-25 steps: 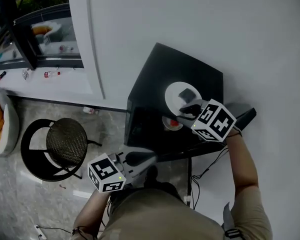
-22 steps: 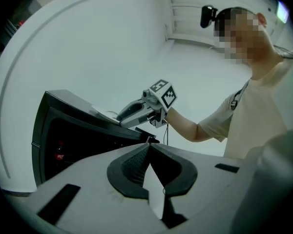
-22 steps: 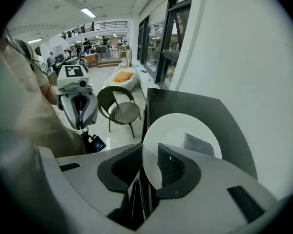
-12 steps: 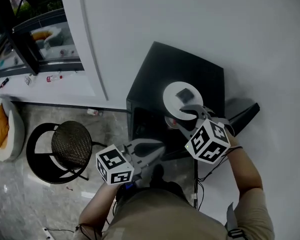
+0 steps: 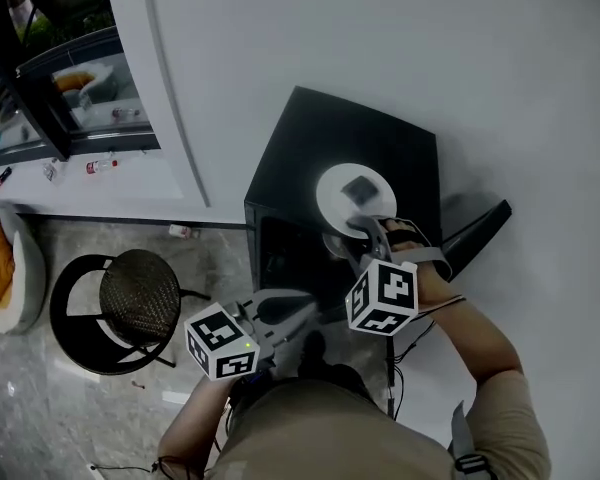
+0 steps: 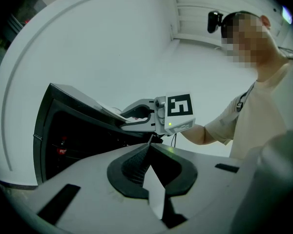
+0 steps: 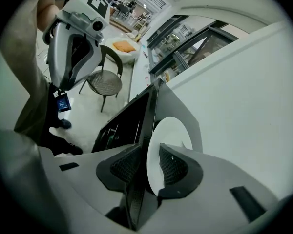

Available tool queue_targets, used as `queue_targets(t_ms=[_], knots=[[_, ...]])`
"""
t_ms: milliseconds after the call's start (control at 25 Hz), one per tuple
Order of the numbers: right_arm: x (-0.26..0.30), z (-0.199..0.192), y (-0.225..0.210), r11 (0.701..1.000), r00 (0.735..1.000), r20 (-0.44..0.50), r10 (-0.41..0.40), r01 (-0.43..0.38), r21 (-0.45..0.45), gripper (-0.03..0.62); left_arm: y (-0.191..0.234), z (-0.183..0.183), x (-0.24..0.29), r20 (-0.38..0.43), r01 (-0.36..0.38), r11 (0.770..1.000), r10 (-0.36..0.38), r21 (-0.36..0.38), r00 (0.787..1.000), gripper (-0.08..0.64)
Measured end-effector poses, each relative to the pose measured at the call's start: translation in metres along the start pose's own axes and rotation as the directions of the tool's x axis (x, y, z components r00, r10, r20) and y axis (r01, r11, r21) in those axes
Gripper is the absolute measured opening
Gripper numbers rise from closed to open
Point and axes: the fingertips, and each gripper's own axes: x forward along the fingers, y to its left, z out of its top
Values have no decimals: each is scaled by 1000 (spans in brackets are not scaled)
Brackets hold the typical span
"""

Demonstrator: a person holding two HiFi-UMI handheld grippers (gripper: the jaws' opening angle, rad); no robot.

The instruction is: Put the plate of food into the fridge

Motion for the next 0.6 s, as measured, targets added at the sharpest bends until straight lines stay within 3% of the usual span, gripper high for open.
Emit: queue_targets(t_ms=[200,360,480,600], knots=[[-6,0,-4,999,1000,7,-23,23,41,87,-1,1,-1,6,1,1000,-1,-2,1000,11],[-11,-1,-3,998,998,13,-62,62,23,67,-1,2,1,18,6,1000,-6,-16,1000,11],[-13,2,1,997,997,30,-66,65,33,66,10,16,-2,85,-6,999,10,-51,996,11],[-15,5,3,997,996,58,-64,61,47,66,34,44,-8,196,-45,993,67,-110,978,11]])
